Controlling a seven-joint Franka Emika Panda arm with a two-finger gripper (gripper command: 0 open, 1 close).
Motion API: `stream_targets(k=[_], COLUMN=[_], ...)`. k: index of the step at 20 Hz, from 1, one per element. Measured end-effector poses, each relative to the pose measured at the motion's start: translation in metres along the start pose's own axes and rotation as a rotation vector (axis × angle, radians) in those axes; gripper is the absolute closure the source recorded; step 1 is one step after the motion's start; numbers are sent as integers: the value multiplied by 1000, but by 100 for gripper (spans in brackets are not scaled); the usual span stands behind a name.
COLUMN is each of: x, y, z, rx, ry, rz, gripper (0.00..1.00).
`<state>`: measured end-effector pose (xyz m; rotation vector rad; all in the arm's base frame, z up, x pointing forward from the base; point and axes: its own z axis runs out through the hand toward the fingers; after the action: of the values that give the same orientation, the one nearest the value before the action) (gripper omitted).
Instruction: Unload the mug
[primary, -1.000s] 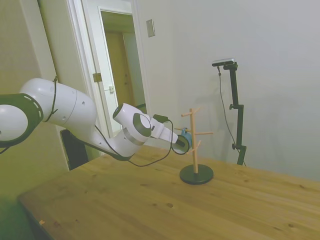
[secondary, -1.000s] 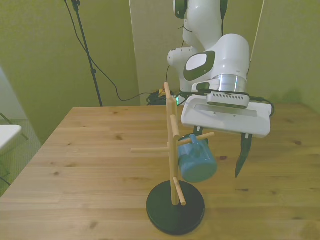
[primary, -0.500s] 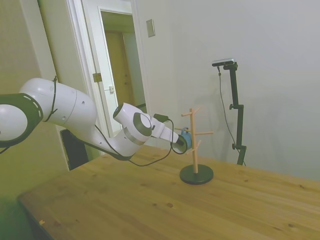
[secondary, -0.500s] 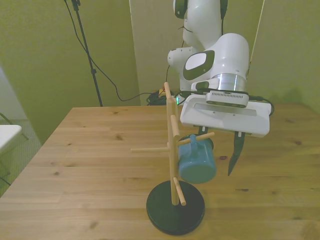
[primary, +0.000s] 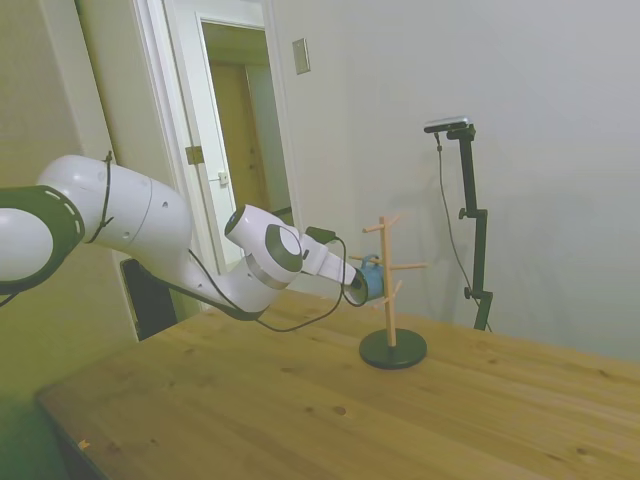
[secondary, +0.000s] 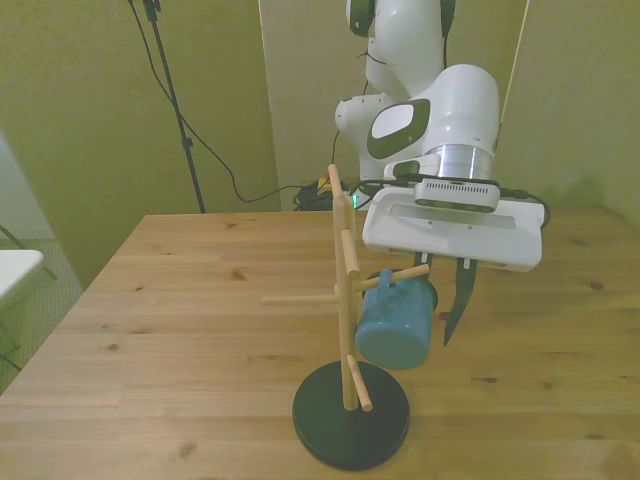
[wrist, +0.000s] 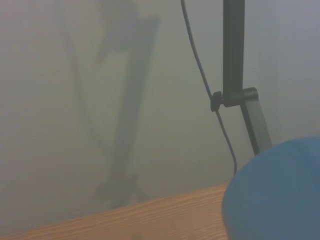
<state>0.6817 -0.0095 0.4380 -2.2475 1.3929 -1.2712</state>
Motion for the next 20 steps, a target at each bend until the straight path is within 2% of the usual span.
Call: stream_targets(k=[20], x=[5], y=[-5], z=[-22], rx=[20], ry=[-1], rz=[11], gripper=[100])
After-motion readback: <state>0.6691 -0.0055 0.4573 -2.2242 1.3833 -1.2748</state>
